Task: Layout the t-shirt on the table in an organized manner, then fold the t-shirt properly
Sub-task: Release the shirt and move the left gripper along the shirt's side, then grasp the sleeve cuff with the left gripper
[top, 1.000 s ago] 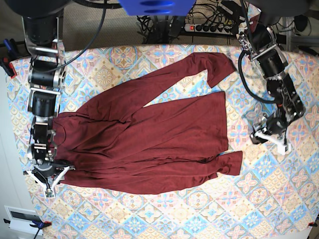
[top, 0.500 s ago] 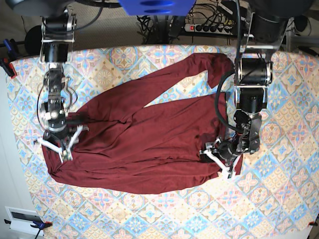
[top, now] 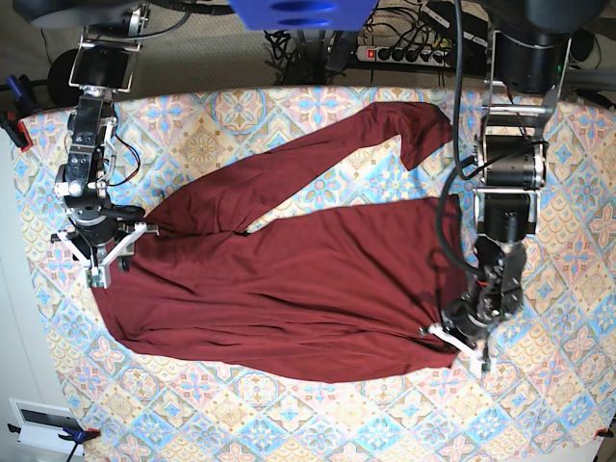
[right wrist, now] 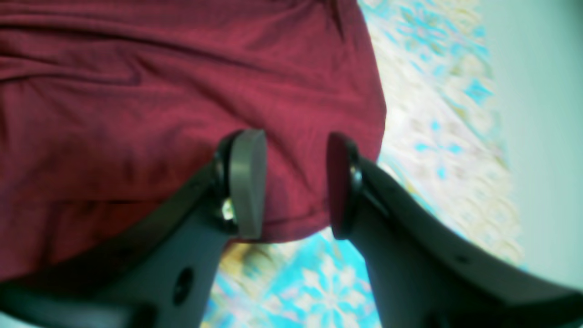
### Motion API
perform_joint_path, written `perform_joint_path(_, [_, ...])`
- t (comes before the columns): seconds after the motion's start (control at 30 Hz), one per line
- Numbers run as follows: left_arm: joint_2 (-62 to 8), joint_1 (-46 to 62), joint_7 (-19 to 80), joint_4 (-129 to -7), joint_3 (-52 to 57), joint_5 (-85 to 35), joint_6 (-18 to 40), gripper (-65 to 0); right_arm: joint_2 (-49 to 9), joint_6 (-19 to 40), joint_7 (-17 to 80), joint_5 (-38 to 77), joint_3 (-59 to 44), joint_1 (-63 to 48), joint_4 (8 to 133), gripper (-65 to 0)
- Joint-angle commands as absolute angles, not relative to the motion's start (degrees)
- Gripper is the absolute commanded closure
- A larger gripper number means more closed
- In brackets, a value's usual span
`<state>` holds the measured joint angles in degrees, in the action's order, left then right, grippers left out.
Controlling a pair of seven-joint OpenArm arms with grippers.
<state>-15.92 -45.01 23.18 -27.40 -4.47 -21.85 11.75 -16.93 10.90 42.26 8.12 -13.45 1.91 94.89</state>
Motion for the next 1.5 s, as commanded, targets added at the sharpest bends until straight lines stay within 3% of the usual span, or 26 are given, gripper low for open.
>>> perform_joint_path(0.0, [-16.75,-47.78,21.67,-28.44,-4.35,-22.20,11.91,-1.7,-17.80,10.68,40.92,8.84,-14.64,2.33,96.57,-21.5])
perform_joint_path(0.27, [-19.56,-52.26,16.22,-24.84,-4.44,-18.15,11.91,-3.1,-17.89,12.88,40.92,11.03,-15.25,0.04,97.45,-21.5])
perform_joint_path(0.43, [-19.74,-52.26,17.19,-24.13,-4.18,-17.19,11.91,-17.4,-17.89,12.88,41.71,11.03,-15.08,-0.04,97.54,-21.5])
perform_joint_path(0.6, [-22.81,-50.07,25.10,-26.24,-3.03,-22.02,12.00,-31.1,-17.98,12.88,43.21,11.03,-14.99,-0.04,98.86,-21.5])
perform_joint_path(0.87, [-30.46,-26.24,46.99,-59.30,13.32,-40.92,12.00,-31.4,-17.89,12.88,43.21,11.03,-14.90,-0.04,98.86,-21.5])
perform_joint_path(1.07, [-28.44,-2.95,54.20,-86.81,23.43,-47.34,12.18,-31.4,-17.80,12.88,43.21,11.03,-14.90,0.04,98.42,-21.5])
perform_joint_path(1.2, [-26.95,9.63,54.81,-101.67,24.04,-48.48,12.44,-31.4,-17.80,12.88,43.21,11.03,-14.90,0.04,98.42,-21.5])
perform_joint_path(1.3, [-25.45,14.73,54.90,-105.89,23.69,-47.25,12.53,-31.4,-17.71,12.88,43.21,11.03,-14.90,-0.04,98.51,-21.5])
perform_joint_path(1.47, [-27.56,16.40,54.90,-105.98,13.32,-44.62,12.53,-31.4,-17.71,12.88,43.21,11.03,-14.90,-1.27,98.77,-21.5])
